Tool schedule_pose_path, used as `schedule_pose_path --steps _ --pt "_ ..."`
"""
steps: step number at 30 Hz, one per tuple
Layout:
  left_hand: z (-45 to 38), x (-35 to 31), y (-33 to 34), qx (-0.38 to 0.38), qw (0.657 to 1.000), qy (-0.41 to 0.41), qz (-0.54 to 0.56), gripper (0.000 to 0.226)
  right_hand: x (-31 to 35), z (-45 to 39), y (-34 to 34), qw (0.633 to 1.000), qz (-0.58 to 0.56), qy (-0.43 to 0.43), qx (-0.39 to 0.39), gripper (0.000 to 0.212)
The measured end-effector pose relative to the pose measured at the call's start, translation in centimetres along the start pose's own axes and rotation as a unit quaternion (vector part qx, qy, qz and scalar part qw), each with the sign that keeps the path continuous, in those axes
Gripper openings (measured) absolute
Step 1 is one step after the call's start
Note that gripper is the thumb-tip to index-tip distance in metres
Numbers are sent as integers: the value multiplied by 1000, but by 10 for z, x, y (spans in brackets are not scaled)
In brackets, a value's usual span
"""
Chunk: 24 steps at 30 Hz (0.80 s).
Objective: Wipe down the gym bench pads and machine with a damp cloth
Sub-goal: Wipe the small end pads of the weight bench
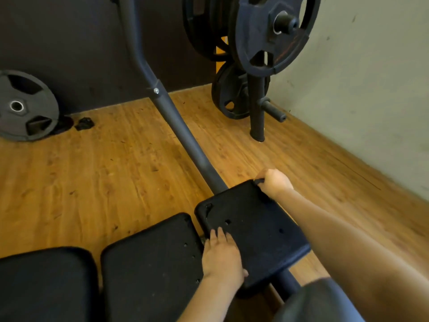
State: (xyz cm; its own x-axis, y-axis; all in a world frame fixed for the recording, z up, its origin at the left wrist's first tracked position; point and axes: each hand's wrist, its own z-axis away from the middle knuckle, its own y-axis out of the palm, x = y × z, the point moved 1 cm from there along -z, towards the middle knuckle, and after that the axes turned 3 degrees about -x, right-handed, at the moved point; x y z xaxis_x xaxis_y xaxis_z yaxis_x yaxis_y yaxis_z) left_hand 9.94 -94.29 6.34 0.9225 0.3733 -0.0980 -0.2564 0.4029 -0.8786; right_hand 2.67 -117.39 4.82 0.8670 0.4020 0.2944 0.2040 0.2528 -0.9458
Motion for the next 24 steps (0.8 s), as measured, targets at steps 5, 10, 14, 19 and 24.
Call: schedule_pose_path --steps 5,10,14,19,24 --pt "3 3 3 -2 1000 3 21 91 -21 34 6 999 48 -15 4 18" --pt "12 -8 8 -8 1000 -11 8 83 -88 107 -9 962 190 6 197 20" --pt "15 -8 10 18 1000 -5 10 97 -82 87 -31 997 57 7 49 21" --pt "7 -10 12 33 999 -10 9 103 -5 17 -29 992 60 -111 -28 23" --pt "0 -8 16 44 999 -7 2 102 9 -4 2 990 59 -121 37 29"
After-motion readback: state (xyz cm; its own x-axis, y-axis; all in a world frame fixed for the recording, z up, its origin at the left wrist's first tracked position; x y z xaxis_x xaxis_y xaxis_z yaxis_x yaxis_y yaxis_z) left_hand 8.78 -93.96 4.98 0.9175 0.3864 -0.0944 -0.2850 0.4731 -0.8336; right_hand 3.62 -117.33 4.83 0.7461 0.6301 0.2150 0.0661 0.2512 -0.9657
